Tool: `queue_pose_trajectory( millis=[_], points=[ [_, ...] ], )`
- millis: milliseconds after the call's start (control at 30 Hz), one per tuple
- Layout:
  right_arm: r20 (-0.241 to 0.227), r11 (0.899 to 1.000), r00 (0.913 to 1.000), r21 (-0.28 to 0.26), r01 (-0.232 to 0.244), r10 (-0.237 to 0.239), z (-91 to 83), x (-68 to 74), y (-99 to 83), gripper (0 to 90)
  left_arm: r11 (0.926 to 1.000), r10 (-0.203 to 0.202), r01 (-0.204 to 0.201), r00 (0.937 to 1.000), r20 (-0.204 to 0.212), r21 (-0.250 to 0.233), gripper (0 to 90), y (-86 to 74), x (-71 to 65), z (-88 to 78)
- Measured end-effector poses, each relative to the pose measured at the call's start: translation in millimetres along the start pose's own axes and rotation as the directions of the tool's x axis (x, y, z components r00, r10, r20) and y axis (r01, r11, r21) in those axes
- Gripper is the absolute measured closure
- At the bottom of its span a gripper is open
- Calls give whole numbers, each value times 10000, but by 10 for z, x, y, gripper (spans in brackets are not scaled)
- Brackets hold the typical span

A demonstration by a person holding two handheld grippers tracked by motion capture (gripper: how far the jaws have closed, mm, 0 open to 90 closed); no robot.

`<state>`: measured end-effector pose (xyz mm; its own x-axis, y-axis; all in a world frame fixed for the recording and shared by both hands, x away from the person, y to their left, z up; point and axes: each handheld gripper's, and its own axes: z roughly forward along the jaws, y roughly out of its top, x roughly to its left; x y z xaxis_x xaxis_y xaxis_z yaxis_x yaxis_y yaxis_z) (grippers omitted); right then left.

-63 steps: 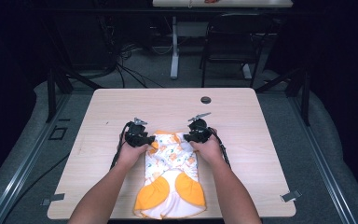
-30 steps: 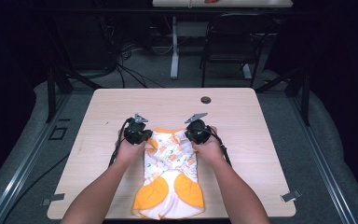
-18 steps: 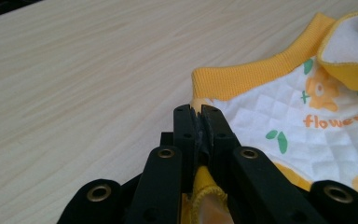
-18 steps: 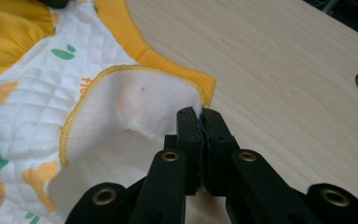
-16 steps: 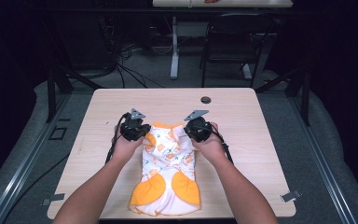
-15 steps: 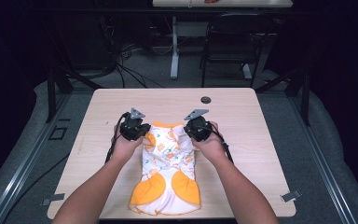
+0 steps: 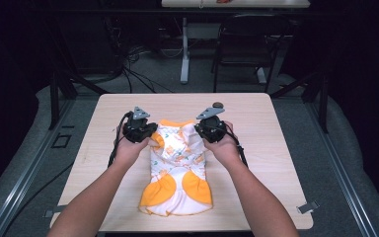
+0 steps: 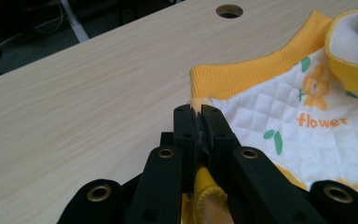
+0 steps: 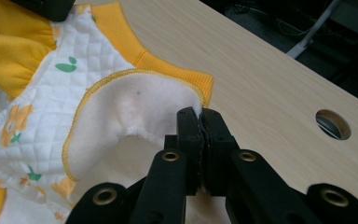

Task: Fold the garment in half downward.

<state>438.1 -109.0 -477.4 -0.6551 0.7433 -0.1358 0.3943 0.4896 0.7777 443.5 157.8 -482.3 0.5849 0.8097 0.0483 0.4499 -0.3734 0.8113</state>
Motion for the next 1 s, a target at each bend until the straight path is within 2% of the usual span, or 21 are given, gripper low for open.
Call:
queue_pose_trajectory(
  millis=[100, 267, 800, 1000],
  points=[
    [-12, 9999, 10000, -86, 90, -90, -36, -6, 49, 872, 9998, 58, -60, 9999, -92, -183, 854, 43, -1, -41],
    [105, 9983, 9996, -520, 255, -250, -149, -9, 159, 873, 9986, 183, -189, 9997, -135, -504, 855, 124, 14, -137],
    [130, 9966, 9983, -588, 570, -563, -209, 24, 179, 877, 9983, 161, -166, 9998, -89, -553, 859, 116, 23, -163],
    [105, 9957, 9978, -653, 663, -658, -251, 47, 167, 876, 9979, 296, -294, 9996, 27, -579, 861, 115, -2, -215]
  ],
)
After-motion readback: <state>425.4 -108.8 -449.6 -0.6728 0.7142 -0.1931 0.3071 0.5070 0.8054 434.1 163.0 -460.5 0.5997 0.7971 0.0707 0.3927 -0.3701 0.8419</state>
